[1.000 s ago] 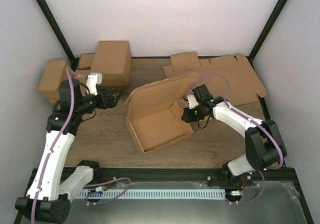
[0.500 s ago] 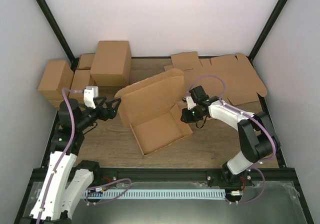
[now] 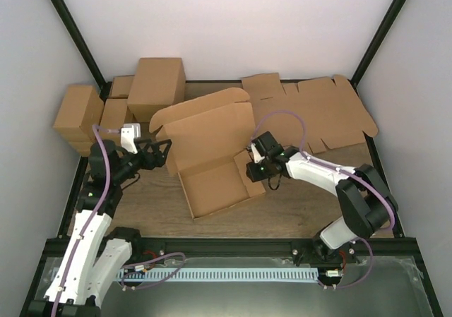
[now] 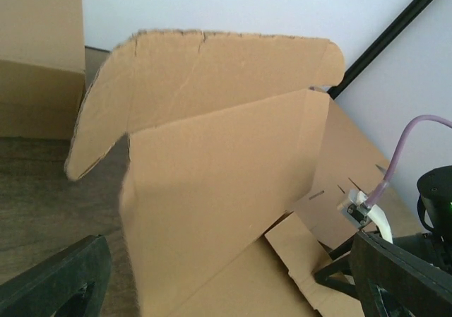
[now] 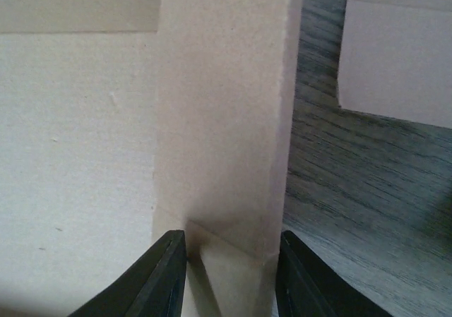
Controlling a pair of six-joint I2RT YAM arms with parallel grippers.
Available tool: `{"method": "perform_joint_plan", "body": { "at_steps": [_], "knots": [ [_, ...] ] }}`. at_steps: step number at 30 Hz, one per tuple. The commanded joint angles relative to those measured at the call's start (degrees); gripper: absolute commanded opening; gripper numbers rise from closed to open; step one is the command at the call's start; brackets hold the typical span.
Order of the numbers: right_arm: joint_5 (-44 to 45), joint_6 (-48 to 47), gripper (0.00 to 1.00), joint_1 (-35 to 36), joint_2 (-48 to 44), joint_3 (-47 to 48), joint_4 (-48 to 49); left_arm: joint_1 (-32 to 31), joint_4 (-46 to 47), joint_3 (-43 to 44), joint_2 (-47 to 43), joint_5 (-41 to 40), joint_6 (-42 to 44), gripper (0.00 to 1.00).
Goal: Fold the paper box
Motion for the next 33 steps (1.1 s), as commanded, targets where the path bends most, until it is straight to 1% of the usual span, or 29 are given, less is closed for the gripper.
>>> {"method": "perform_joint_plan", "body": {
  "at_steps": [1, 5, 8, 9, 11, 12, 14, 19, 20, 21, 23, 24, 26, 30, 33],
  "knots": [
    [5.60, 1.59, 0.37, 1.96, 2.89, -0.03, 1.29, -0.13, 1.12, -2.12, 0.58, -0.23, -0.97, 0.95],
    [7.68, 2.75, 0.37, 3.78, 5.56, 0.00, 1.30, -0.09, 0.59, -3.06, 0.69, -1.09, -1.96, 0.95],
    [11.38, 3.72, 0.36, 5.51, 7.59, 0.73, 0.05, -0.13, 0.68, -3.47, 0.68, -1.33, -3.42, 0.95],
    [13.20, 4.34, 0.31, 6.00, 8.09, 1.02, -0.52, -0.13, 0.80, -3.73, 0.71, -1.09, -3.64, 0.95],
    [16.48, 5.55, 0.14, 6.91, 8.34, 1.33, -1.25, -0.11, 0.79, -3.98, 0.96, -0.98, -3.87, 0.95],
    [18.07, 6.21, 0.10, 7.24, 8.20, 1.41, -1.59, -0.12, 0.75, -4.09, 0.92, -1.02, -3.87, 0.95],
    [19.99, 6.99, 0.07, 7.73, 7.80, 1.35, -1.86, -0.13, 0.66, -4.20, 0.70, -1.30, -4.00, 0.95],
    [21.62, 7.79, 0.04, 8.00, 7.90, 1.35, -2.12, -0.11, 0.49, -4.52, 0.47, -2.47, -4.68, 0.95],
    [21.74, 7.88, 0.05, 8.07, 7.91, 1.35, -2.06, -0.13, 0.40, -4.64, 0.54, -2.77, -4.99, 0.95],
    [21.85, 7.91, 0.09, 8.21, 7.81, 1.35, -2.04, -0.12, 0.39, -4.86, 0.55, -2.92, -5.21, 0.95],
    [21.70, 7.98, 0.34, 8.34, 7.24, 1.19, -1.54, -0.11, 0.60, -5.40, 0.54, -3.23, -5.64, 0.95],
    [21.54, 7.94, 0.39, 8.35, 6.74, 1.08, -1.23, -0.12, 0.76, -5.63, 0.49, -3.30, -5.86, 0.95],
    [20.81, 8.00, 0.41, 8.32, 5.72, 1.16, -0.69, -0.13, 0.91, -5.75, 0.42, -3.50, -5.97, 0.95],
    [19.01, 7.64, 0.41, 8.37, 3.76, 1.81, 0.44, -0.13, 0.90, -5.46, 0.32, -3.87, -5.80, 0.95],
    [17.51, 7.14, 0.46, 8.34, 3.26, 2.48, 1.67, -0.13, 0.83, -5.31, 0.45, -3.90, -5.51, 0.95]
  ]
}}
